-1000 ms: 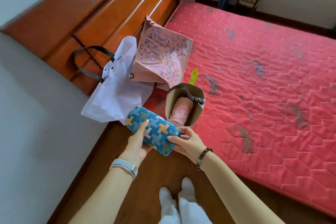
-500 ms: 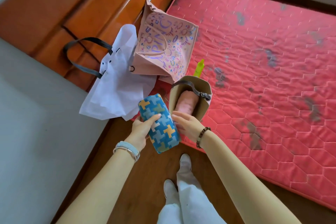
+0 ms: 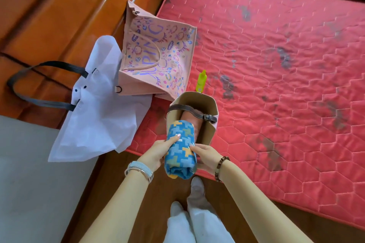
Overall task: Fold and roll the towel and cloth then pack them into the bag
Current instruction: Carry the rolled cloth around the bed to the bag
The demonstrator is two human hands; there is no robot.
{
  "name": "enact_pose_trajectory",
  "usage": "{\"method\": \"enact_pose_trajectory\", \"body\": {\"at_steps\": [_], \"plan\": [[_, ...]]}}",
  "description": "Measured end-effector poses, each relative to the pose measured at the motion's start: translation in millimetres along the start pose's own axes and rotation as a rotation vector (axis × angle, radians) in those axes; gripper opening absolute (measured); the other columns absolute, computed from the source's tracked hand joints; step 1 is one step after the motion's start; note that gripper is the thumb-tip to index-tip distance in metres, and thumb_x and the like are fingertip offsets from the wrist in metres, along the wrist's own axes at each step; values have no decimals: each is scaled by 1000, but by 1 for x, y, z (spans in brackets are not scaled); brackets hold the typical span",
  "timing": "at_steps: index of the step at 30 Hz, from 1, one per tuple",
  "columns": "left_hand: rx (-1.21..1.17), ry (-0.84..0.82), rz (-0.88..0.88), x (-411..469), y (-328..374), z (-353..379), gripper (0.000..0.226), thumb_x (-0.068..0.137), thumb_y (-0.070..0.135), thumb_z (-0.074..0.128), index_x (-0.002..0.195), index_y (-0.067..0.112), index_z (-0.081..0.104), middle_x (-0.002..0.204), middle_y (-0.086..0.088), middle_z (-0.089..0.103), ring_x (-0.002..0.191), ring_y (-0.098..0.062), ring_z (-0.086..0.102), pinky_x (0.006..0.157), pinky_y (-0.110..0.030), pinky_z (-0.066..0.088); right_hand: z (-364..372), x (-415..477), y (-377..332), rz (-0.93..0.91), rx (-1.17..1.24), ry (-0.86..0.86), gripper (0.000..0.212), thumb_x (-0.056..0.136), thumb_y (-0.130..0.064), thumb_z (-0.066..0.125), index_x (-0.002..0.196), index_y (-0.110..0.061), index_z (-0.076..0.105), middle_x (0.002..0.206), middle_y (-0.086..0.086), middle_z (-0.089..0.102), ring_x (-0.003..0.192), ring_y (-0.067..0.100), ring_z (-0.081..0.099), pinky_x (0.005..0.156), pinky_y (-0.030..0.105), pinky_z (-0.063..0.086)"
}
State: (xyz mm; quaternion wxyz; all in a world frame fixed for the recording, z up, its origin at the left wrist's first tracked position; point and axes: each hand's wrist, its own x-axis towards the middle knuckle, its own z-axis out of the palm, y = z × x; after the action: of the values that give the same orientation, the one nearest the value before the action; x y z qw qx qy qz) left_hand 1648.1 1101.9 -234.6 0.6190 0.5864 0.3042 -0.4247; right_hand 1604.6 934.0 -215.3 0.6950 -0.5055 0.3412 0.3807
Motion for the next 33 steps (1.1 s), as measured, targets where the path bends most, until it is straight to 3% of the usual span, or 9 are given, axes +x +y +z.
{"method": "enact_pose_trajectory", "body": {"at_steps": [3, 5, 10, 13, 17, 22, 28, 33], "plan": [[-9, -1, -23, 20, 4, 10, 42, 92, 32, 69, 117, -1, 64, 105, -16, 76, 92, -25, 75, 72, -33, 60, -12, 11, -3, 10, 44, 25, 18, 101, -16, 50, 109, -4, 60, 98, 8, 69, 83, 17, 69, 63, 26, 60], [-18, -3, -10, 33, 6, 14, 44, 94, 31, 67, 121, -3, 62, 110, -18, 74, 98, -27, 73, 77, -33, 60, -16, 20, -4, -20, 60, 49, 23, 100, -13, 52, 116, 2, 59, 102, 11, 68, 84, 18, 68, 65, 25, 59], [-41, -28, 38, 55, 11, 24, 35, 97, 25, 62, 121, 0, 63, 108, -15, 75, 94, -24, 74, 75, -33, 60, -26, 43, -8, -87, 66, 117, 26, 98, -3, 49, 122, 4, 56, 117, 19, 64, 91, 22, 65, 81, 34, 55], [-51, -27, 68, 67, 10, 26, 36, 97, 24, 62, 124, 1, 61, 109, -15, 74, 95, -25, 74, 73, -33, 60, -30, 54, -11, -111, 42, 137, 28, 97, 1, 48, 124, 2, 55, 114, 16, 63, 86, 18, 64, 74, 27, 55], [-55, -67, 95, 85, 11, 23, 37, 96, 27, 63, 125, 6, 59, 115, -13, 73, 101, -26, 73, 79, -37, 61, -36, 75, -15, -107, 49, 146, 28, 97, 0, 50, 125, -2, 54, 125, 21, 62, 103, 29, 64, 83, 36, 54], [-11, -97, 177, 113, 8, 19, 36, 96, 26, 63, 128, 10, 58, 118, -11, 72, 105, -26, 72, 88, -45, 59, -42, 110, -8, -133, 144, 216, 48, 92, 9, 52, 138, -2, 45, 132, 22, 57, 119, 36, 59, 101, 52, 48], [57, -124, 258, 152, 1, 22, 38, 95, 16, 64, 132, 16, 56, 125, -5, 69, 112, -21, 68, 96, -47, 55, -48, 138, -2, -150, 212, 281, 57, 85, 22, 46, 131, -12, 45, 128, 14, 59, 120, 34, 58, 99, 54, 49], [91, -116, 227, 180, -15, 26, 50, 92, 12, 67, 138, 18, 48, 130, -2, 64, 116, -17, 64, 96, -41, 55, -51, 159, 6, -92, 175, 364, 59, 91, 14, 48, 141, -13, 36, 132, 15, 56, 120, 35, 57, 98, 54, 49]]}}
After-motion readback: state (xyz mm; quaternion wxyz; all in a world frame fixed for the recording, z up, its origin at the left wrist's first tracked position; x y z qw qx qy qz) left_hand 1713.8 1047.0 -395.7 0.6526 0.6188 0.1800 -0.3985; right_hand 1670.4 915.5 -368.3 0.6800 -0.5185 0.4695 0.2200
